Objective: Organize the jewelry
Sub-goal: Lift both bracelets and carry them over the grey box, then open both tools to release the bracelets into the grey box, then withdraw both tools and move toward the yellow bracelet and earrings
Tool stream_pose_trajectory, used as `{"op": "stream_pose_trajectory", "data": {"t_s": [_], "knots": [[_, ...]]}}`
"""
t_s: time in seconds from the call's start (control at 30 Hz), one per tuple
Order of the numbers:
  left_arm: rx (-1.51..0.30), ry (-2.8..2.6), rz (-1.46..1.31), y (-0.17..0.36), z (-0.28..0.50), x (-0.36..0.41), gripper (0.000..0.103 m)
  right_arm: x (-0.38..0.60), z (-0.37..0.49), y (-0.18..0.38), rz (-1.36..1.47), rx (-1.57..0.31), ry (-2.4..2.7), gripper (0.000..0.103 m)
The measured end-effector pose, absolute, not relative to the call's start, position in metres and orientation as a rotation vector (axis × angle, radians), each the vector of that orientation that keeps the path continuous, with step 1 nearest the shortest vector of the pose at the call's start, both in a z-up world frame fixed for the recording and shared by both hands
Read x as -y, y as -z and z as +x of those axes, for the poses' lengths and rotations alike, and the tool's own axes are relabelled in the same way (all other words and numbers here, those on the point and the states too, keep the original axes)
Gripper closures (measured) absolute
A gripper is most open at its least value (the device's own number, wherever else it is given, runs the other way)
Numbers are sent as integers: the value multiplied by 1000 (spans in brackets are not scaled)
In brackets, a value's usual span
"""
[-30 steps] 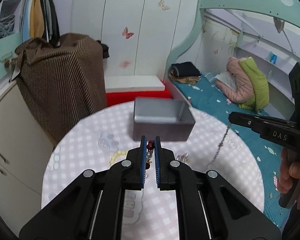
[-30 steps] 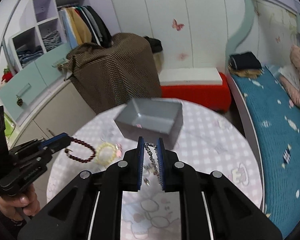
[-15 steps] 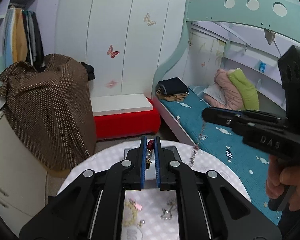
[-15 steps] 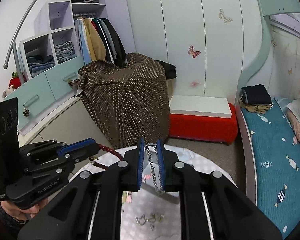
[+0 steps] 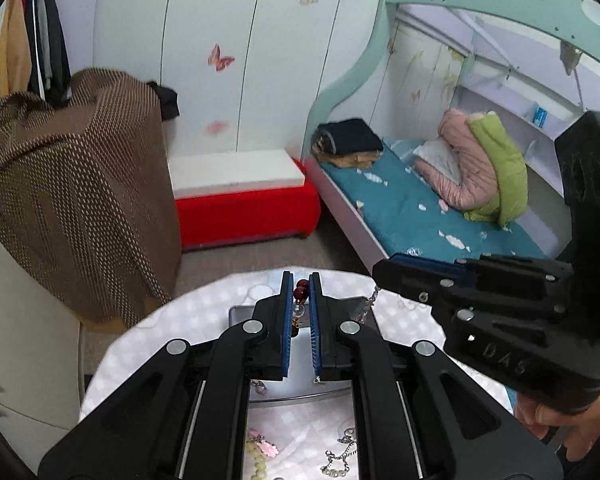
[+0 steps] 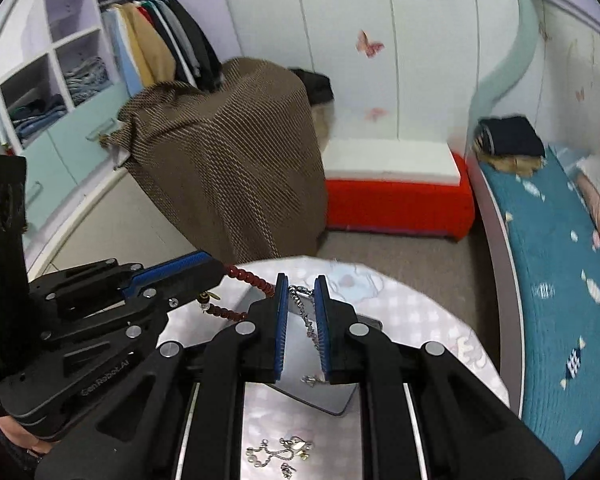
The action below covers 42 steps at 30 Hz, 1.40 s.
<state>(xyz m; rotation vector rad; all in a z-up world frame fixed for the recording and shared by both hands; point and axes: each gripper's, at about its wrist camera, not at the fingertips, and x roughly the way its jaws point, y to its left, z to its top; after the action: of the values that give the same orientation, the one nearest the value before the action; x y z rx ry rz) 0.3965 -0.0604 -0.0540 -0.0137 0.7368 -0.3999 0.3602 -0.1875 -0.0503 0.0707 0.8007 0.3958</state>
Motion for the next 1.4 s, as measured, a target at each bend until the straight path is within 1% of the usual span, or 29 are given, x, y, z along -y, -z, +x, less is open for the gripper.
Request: {"op": "stream_pose_trajectory", "data": {"t_s": [0.2, 0.4, 0.43, 0.47, 0.5, 0.53, 0.57, 0.6, 0.63, 0.67, 1.07, 1.4], "knots": [[-797, 377, -17, 82, 413, 62, 95, 190, 375, 82, 88, -892, -359, 91], [-838, 354, -17, 95, 423, 58, 94, 194, 381, 98, 103, -936, -323, 87], [-842, 352, -18, 97, 423, 56, 90, 195, 382, 99, 106, -941, -319, 84], [-844, 352, -18, 98, 422, 54, 70, 195, 382, 99, 108, -941, -317, 71], [-840, 344, -20, 97, 421, 53, 55, 195, 382, 99, 109, -938, -312, 58], [-822, 314, -23, 94, 419, 49, 38, 196, 382, 98, 111, -933, -297, 53], [-807, 298, -30, 92, 418, 45, 22, 201, 380, 97, 121, -925, -268, 38], [-790, 288, -49, 88, 415, 39, 14, 207, 379, 95, 141, -913, -251, 26], [-772, 278, -68, 84, 412, 33, 8, 212, 378, 93, 162, -898, -239, 9], [-756, 265, -72, 80, 408, 29, 8, 218, 375, 90, 180, -873, -222, 7], [-550, 147, -67, 24, 338, 2, 6, 227, 334, 46, 161, -728, -145, 7], [-447, 116, -67, -10, 285, -7, 5, 216, 282, 3, 116, -587, -135, 7]]}}
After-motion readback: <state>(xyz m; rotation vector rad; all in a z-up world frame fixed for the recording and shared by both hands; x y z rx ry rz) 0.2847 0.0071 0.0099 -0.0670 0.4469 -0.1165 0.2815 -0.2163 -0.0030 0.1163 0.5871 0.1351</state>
